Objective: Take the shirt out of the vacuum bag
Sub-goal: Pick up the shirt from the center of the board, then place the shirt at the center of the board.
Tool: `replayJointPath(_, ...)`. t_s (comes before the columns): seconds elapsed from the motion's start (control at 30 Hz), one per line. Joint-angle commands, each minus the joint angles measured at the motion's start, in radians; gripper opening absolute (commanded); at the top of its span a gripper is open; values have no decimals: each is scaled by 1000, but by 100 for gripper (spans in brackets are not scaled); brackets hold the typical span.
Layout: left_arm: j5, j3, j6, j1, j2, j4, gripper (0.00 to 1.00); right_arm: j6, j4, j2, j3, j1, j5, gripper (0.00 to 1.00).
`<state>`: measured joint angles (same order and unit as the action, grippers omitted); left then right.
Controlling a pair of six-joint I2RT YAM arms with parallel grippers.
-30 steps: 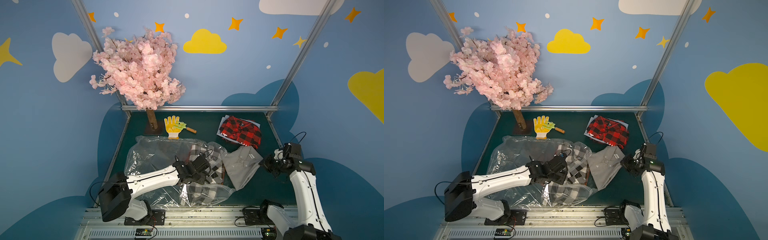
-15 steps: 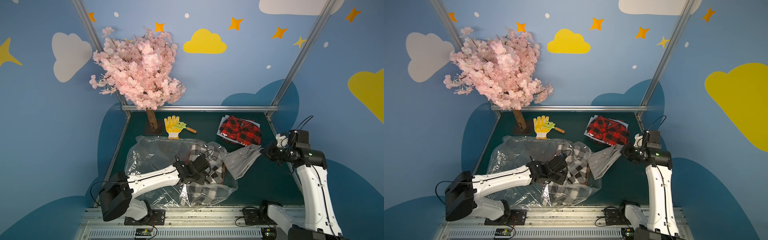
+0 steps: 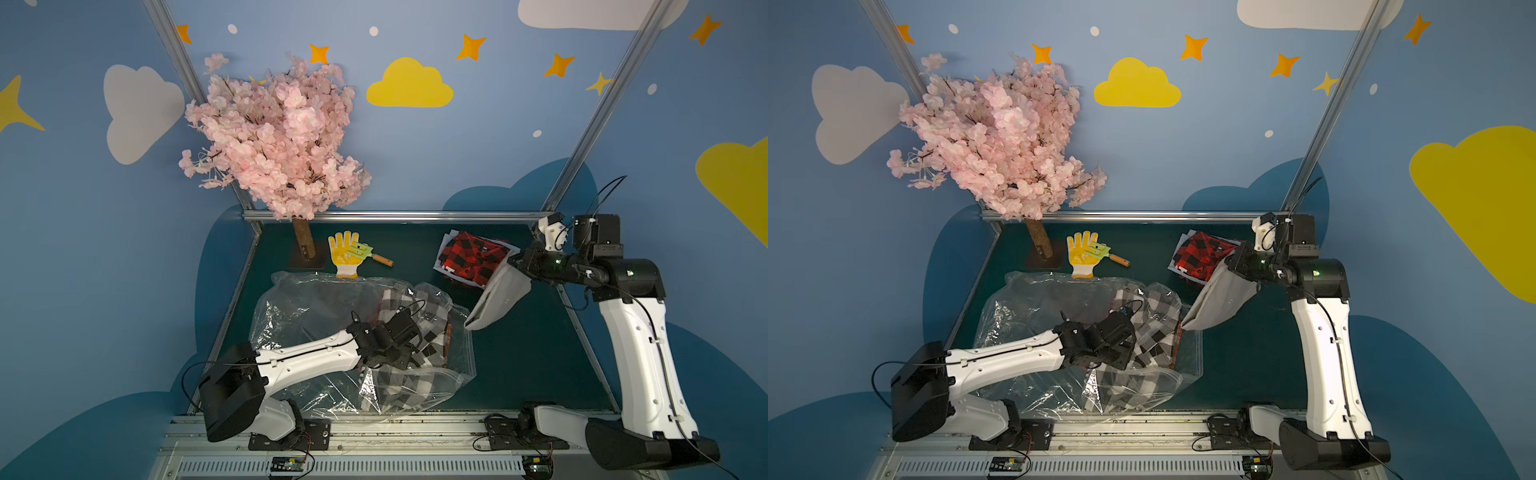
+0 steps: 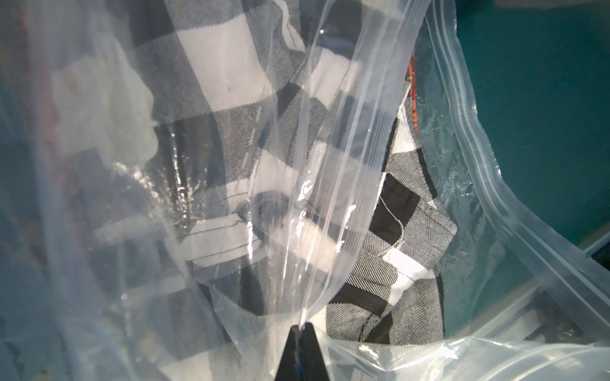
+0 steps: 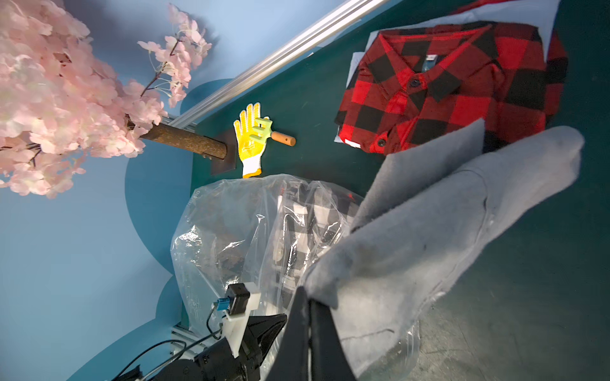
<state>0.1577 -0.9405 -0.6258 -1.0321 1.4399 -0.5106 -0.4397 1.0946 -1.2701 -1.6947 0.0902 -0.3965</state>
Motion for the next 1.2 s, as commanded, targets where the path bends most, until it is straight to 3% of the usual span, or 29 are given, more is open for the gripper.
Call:
replayJointPath(0.0, 9, -14, -8, 4, 11, -53, 3, 66, 19, -75, -123, 34, -35, 0)
replayJointPath(0.3, 12, 4, -25, 4, 13, -55, 3, 89, -30, -300, -409, 93, -93, 0)
replayJointPath(0.67, 19, 24, -43, 7, 28, -58, 3, 101, 13, -713, -918, 103, -241, 0)
replayJointPath(0.83, 10, 22, -41, 13, 48, -52, 3, 78, -56, -830, -942, 50, -302, 0)
replayJointPath(1.17, 3, -1, -37, 25, 78, -59, 3, -156, -356, -901, -948, -8, -508, 0)
